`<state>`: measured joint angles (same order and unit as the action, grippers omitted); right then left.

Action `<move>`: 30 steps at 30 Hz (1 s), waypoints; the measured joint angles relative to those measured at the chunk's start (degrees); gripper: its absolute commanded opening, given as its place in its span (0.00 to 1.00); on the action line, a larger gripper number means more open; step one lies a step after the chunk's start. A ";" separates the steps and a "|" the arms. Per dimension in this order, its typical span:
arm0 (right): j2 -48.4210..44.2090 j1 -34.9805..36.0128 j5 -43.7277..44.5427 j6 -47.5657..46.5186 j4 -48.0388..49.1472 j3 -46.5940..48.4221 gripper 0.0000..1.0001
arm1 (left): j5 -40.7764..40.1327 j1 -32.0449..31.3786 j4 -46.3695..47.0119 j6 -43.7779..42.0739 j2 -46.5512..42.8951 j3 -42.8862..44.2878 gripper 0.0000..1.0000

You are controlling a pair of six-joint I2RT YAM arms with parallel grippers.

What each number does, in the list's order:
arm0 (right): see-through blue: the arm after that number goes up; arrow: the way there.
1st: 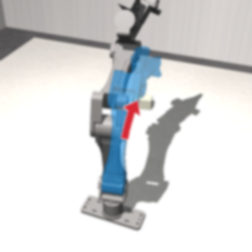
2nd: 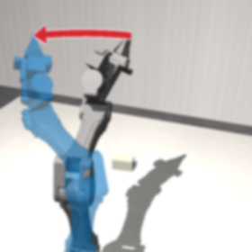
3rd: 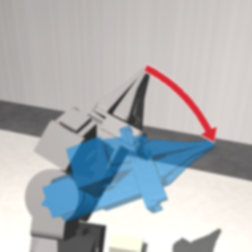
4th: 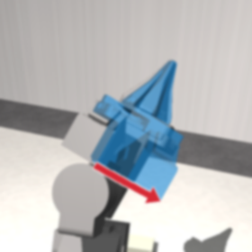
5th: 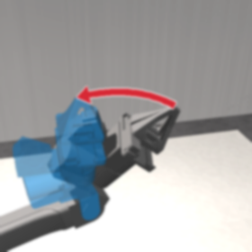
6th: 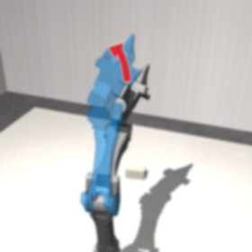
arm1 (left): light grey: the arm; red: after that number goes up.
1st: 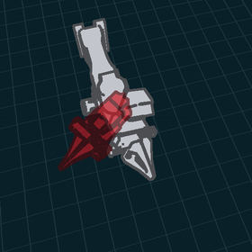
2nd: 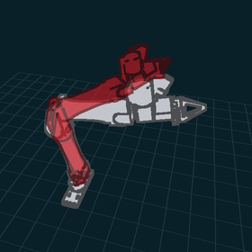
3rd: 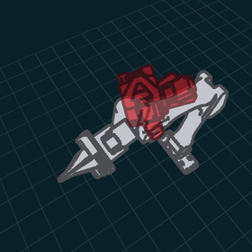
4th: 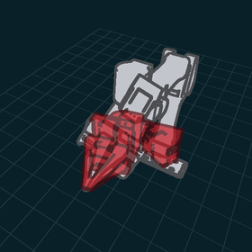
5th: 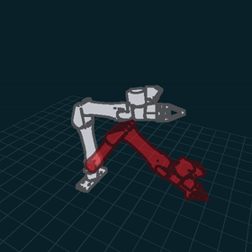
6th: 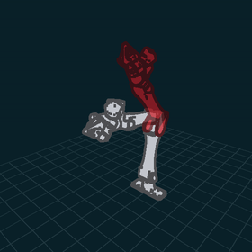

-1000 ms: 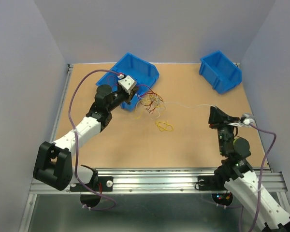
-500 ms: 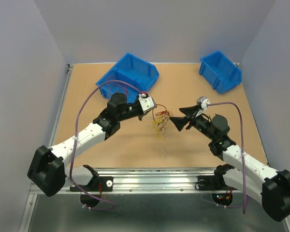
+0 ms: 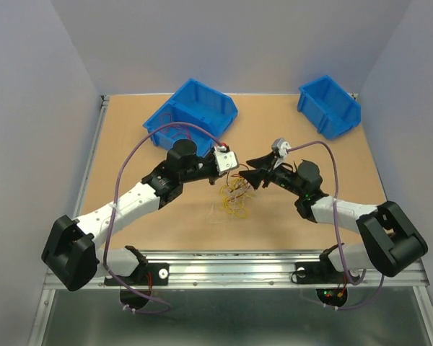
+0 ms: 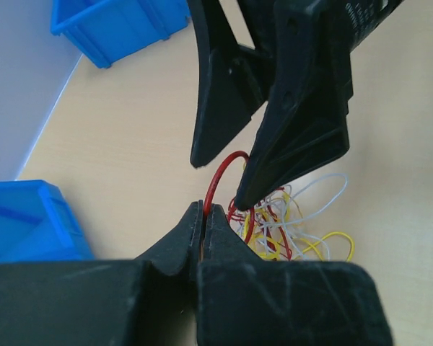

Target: Untangle the cables

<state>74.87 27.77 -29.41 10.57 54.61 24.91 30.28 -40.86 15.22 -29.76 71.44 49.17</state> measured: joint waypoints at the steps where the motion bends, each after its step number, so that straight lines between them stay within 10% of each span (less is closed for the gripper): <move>1: 1.44 0.26 -0.37 -0.22 0.81 0.42 0.49 | -0.33 -0.22 -0.44 -0.26 -0.15 0.22 0.00; 21: 10.54 1.62 -2.08 -2.43 8.28 4.61 0.09 | -25.49 -0.72 -7.61 5.20 -5.92 47.54 0.00; 25: 7.89 1.62 0.00 -3.08 7.87 3.39 0.57 | -29.49 -0.68 -5.66 7.34 -9.53 45.59 0.00; 30: 4.11 1.64 -0.48 -3.17 7.76 2.23 0.80 | -26.12 -0.70 -5.70 8.48 -12.07 40.39 0.00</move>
<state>78.98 29.41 -29.89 7.40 62.37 27.14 4.16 -41.56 9.52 -21.28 59.37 89.56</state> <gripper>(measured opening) 0.712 0.041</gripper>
